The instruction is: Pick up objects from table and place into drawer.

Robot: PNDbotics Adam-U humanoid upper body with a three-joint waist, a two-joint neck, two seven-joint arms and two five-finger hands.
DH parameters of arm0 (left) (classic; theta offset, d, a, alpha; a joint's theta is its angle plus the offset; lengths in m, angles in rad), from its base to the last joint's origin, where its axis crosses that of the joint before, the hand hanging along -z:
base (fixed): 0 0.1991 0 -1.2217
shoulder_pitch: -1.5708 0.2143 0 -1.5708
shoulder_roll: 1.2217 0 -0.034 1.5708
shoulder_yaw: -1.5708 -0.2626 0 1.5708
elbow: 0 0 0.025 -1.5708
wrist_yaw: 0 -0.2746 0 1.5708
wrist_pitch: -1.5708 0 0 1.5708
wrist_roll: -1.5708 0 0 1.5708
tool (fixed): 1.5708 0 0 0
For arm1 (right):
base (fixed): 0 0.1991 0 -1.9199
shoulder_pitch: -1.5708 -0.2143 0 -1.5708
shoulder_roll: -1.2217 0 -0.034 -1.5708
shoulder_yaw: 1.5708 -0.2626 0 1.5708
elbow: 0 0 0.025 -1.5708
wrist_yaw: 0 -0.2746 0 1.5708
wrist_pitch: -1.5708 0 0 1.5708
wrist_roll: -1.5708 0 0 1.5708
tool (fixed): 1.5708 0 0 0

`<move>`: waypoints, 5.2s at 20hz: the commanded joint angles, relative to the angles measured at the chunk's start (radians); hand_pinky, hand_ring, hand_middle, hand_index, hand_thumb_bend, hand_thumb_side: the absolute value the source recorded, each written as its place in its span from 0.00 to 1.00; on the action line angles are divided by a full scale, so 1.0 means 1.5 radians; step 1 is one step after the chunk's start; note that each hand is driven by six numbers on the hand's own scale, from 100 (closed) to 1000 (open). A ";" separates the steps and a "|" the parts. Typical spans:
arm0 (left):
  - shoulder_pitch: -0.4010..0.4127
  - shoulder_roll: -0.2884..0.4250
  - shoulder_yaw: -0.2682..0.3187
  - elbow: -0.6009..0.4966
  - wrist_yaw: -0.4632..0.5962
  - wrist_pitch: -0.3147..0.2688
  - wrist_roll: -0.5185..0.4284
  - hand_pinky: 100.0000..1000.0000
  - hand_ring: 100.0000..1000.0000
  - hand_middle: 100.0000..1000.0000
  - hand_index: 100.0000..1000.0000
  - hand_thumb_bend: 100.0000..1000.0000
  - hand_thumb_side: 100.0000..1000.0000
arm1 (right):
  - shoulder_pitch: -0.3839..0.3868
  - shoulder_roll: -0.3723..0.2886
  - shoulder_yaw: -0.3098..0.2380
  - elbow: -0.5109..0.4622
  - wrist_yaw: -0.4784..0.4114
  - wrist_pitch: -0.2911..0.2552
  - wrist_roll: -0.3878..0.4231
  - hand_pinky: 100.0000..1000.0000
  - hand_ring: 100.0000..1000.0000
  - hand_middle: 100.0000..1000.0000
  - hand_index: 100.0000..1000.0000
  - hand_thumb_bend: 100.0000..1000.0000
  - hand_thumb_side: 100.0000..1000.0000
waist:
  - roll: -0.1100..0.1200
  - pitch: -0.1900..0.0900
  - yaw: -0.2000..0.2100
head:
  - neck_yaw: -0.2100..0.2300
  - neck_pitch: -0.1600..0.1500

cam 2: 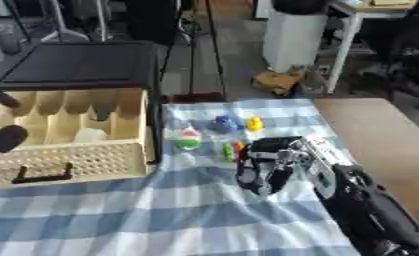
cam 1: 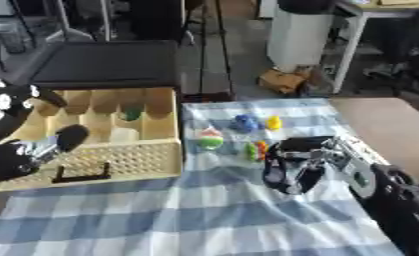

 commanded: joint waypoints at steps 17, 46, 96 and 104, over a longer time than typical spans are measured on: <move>0.004 0.018 0.005 -0.012 -0.005 0.004 -0.001 0.00 0.00 0.00 0.66 0.68 1.00 | -0.078 -0.103 -0.053 -0.065 -0.032 0.014 -0.074 0.70 0.52 0.53 0.69 0.10 0.00 | -0.009 -0.023 -0.006 | 0.004 -0.001; -0.033 -0.015 -0.001 -0.012 0.016 -0.020 -0.004 0.00 0.00 0.00 0.66 0.70 1.00 | -0.243 0.029 -0.020 -0.093 -0.046 -0.029 -0.082 0.71 0.52 0.53 0.69 0.10 0.00 | 0.010 -0.029 0.113 | -0.048 -0.034; 0.023 0.150 -0.122 -0.012 0.174 -0.032 -0.238 0.16 0.12 0.22 0.67 0.68 1.00 | -0.114 -0.012 -0.109 -0.183 -0.118 0.063 -0.164 0.69 0.65 0.68 0.82 0.33 0.39 | 0.013 -0.051 0.060 | -0.015 0.001; 0.028 0.160 -0.179 -0.012 0.181 0.032 -0.364 0.43 0.65 0.75 0.78 0.73 1.00 | -0.114 -0.009 -0.110 -0.182 -0.119 0.065 -0.165 0.69 0.65 0.68 0.82 0.32 0.40 | 0.015 -0.046 0.052 | -0.013 0.000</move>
